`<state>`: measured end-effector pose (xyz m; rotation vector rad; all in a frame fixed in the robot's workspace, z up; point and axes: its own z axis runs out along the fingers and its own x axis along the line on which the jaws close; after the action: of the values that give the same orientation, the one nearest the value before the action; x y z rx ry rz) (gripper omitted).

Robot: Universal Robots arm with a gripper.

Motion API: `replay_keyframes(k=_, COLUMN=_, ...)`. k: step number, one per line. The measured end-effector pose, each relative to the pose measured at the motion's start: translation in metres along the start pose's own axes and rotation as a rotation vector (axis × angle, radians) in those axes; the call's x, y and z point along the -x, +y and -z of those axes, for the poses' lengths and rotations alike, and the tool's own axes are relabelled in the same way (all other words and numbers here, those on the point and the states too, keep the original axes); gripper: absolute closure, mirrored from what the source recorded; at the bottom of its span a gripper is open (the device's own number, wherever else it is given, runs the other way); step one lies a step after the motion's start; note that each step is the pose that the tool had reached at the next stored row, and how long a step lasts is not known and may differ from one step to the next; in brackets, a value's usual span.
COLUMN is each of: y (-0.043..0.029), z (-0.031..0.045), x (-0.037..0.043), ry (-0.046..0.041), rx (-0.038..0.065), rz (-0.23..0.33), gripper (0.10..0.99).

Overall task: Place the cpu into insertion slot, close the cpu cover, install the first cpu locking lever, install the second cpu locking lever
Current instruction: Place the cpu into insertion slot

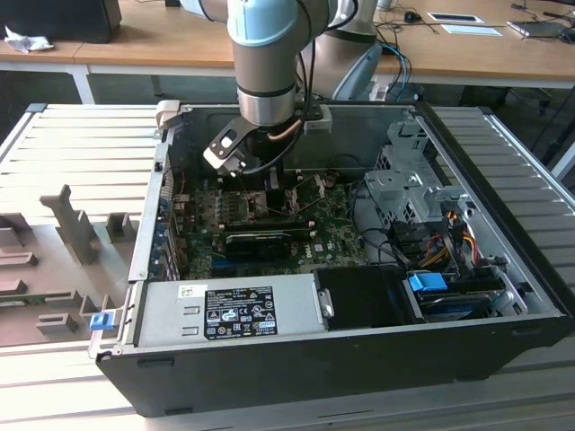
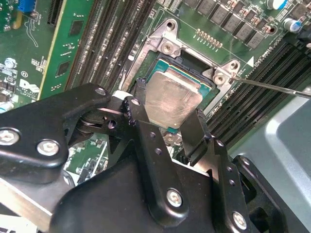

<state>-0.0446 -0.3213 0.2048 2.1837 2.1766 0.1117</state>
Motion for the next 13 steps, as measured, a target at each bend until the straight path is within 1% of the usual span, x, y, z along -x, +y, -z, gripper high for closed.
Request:
replay_keyframes(k=3, y=-0.0002, z=-0.0037, x=-0.0006, ry=0.0001, rx=0.0, rz=0.0, gripper=0.557)
replay_keyframes(k=9, y=-0.0003, z=-0.0043, x=-0.0006, ry=0.0002, rx=0.0, rz=0.0, gripper=0.557)
replay_keyframes(k=11, y=-0.0003, z=-0.0043, x=-0.0007, ry=0.0, rx=0.0, rz=0.0, gripper=0.545)
replay_keyframes(k=12, y=-0.0003, z=-0.0043, x=-0.0011, ry=0.0001, rx=0.0, rz=0.0, gripper=0.482)
replay_keyframes(k=13, y=-0.0002, z=-0.0042, x=-0.0016, ry=0.0, rx=0.0, rz=0.0, gripper=0.482)
